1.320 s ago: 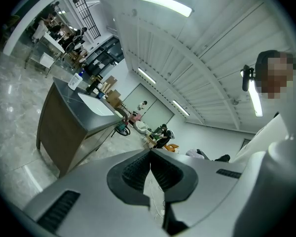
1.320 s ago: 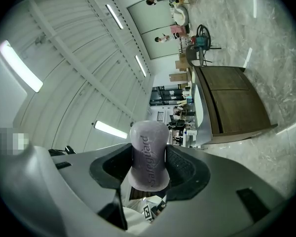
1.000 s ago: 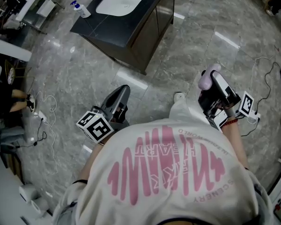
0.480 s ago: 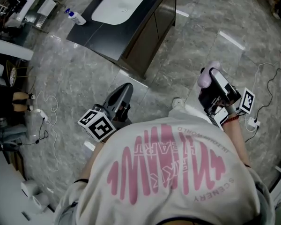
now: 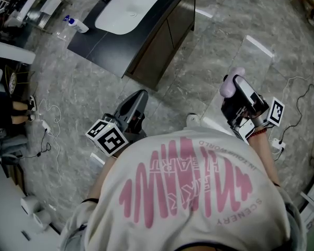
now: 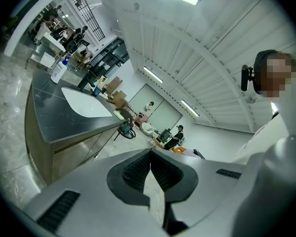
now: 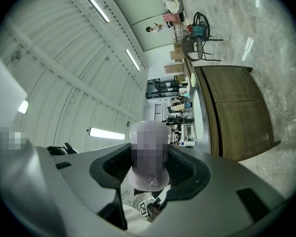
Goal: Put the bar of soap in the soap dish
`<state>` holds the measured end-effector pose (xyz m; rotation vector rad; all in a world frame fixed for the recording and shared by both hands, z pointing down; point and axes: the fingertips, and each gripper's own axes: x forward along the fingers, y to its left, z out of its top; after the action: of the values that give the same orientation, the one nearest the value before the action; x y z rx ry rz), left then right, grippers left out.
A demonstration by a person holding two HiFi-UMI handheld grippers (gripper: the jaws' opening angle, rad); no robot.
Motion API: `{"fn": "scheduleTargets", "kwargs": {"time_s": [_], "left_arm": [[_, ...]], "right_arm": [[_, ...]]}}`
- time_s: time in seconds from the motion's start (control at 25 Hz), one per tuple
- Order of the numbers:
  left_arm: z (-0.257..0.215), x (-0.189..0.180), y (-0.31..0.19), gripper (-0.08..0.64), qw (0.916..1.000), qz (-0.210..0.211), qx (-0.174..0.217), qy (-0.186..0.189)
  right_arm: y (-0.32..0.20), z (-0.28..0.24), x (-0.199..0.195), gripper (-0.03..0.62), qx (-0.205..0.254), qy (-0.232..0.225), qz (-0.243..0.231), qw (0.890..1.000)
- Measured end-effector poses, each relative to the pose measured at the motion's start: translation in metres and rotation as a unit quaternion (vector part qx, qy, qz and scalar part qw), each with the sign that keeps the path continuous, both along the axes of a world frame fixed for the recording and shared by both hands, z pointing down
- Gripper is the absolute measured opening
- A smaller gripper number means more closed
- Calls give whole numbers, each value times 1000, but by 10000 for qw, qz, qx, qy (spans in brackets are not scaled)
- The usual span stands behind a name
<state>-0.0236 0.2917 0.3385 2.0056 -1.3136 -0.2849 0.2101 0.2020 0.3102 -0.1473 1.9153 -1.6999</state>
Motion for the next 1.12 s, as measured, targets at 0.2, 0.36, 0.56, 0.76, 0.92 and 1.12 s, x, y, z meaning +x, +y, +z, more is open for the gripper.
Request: {"fn": "scheduleTargets", "kwargs": {"time_s": [0.2, 0.36, 0.56, 0.76, 0.92, 1.12], "left_arm": [[-2, 10, -21, 9, 9999, -104, 22, -40], [-5, 16, -34, 9, 9997, -205, 77, -77], [-3, 23, -47, 9, 9995, -289, 132, -84], [-3, 27, -57, 9, 9993, -345, 154, -61], [-7, 31, -69, 9, 9991, -326, 261, -7], [-19, 37, -80, 9, 9987, -230, 448, -1]], "right_arm": [[-25, 2, 6, 212, 5, -14, -149, 9999], [-41, 4, 12, 212, 9, 0, -268, 9996], [-60, 5, 15, 212, 72, 17, -346, 9994], [-77, 3, 17, 212, 135, 17, -382, 9992], [-88, 3, 16, 212, 156, 13, -364, 9992], [-91, 2, 14, 212, 175, -18, -346, 9992]]}}
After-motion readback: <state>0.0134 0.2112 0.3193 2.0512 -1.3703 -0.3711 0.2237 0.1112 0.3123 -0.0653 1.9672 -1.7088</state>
